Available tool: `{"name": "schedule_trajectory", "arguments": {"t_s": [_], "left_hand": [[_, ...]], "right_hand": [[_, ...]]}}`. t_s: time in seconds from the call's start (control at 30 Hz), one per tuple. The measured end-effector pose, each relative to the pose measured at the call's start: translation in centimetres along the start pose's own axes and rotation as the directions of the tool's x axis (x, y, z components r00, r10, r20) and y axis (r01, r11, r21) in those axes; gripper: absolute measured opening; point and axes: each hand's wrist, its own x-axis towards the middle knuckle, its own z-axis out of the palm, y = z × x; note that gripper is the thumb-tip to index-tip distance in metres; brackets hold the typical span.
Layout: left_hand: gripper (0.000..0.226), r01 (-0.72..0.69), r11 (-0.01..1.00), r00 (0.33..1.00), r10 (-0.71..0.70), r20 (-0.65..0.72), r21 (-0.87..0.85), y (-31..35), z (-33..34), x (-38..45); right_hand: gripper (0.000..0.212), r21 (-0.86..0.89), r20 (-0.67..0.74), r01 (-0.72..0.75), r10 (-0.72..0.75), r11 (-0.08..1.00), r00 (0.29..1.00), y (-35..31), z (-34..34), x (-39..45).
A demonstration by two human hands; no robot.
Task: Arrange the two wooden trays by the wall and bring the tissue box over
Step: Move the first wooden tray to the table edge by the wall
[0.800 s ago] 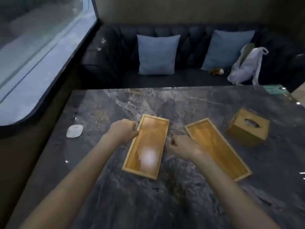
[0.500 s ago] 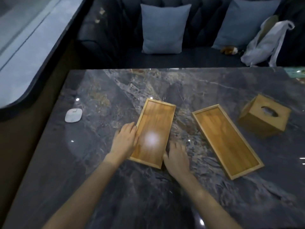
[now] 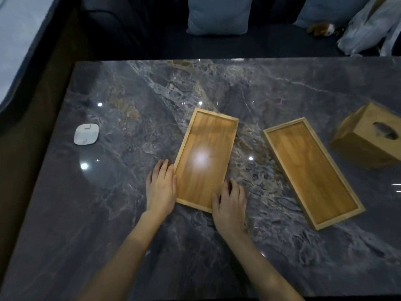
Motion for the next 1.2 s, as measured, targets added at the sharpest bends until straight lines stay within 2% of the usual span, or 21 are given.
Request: {"name": "schedule_trajectory", "arguments": {"t_s": [0.1, 0.23, 0.33, 0.47, 0.6, 0.7, 0.8, 0.93, 1.07, 1.2], "left_hand": [[0.037, 0.106, 0.987, 0.994, -0.105, 0.018, -0.123, 1.1, 0.1, 0.3], [0.036, 0.190, 0.960, 0.982, -0.184, 0.047, -0.204, 1.4, -0.3, 0.6], [0.036, 0.214, 0.949, 0.977, -0.206, 0.059, -0.232, 1.9, -0.8, 0.5], [0.037, 0.265, 0.880, 0.964, -0.250, 0.088, -0.394, 3.3, -2.3, 0.2], [0.029, 0.236, 0.850, 0.966, -0.258, 0.020, -0.472, 4.1, -4.2, 0.2], [0.028, 0.193, 0.845, 0.966, -0.252, -0.054, -0.498, 4.3, -5.6, 0.2], [0.029, 0.190, 0.849, 0.968, -0.245, -0.048, -0.494, 4.4, -7.0, 0.1], [0.030, 0.204, 0.843, 0.961, -0.269, -0.062, -0.497, 3.6, -8.8, -0.4], [0.029, 0.144, 0.852, 0.945, -0.270, -0.187, -0.503, 1.3, -10.6, -1.2], [0.029, 0.152, 0.831, 0.921, -0.315, -0.228, -0.535, -2.2, -12.7, -1.9]], "right_hand": [[0.050, 0.046, 0.033, -0.035, 0.034, 0.998, 0.999, -0.4, -0.1, 0.3], [0.047, 0.098, 0.062, -0.048, 0.042, 0.994, 0.997, -0.5, -0.6, 0.5], [0.047, 0.205, 0.101, -0.065, 0.045, 0.977, 0.994, -0.6, -1.4, 0.7], [0.045, 0.342, 0.178, -0.116, 0.057, 0.932, 0.982, -1.1, -3.4, 1.2], [0.037, 0.465, 0.256, -0.117, -0.007, 0.878, 0.967, -0.8, -6.3, 2.1], [0.026, 0.566, 0.357, -0.181, -0.041, 0.804, 0.933, -0.9, -9.0, 3.0], [0.018, 0.600, 0.415, -0.233, -0.049, 0.765, 0.909, -1.4, -10.7, 3.6], [0.022, 0.649, 0.447, -0.234, -0.114, 0.724, 0.887, -2.9, -11.7, 3.7], [0.028, 0.666, 0.443, -0.194, -0.172, 0.720, 0.880, -5.7, -12.1, 3.5], [0.038, 0.676, 0.395, -0.128, -0.210, 0.725, 0.894, -9.6, -11.1, 2.8]]}}
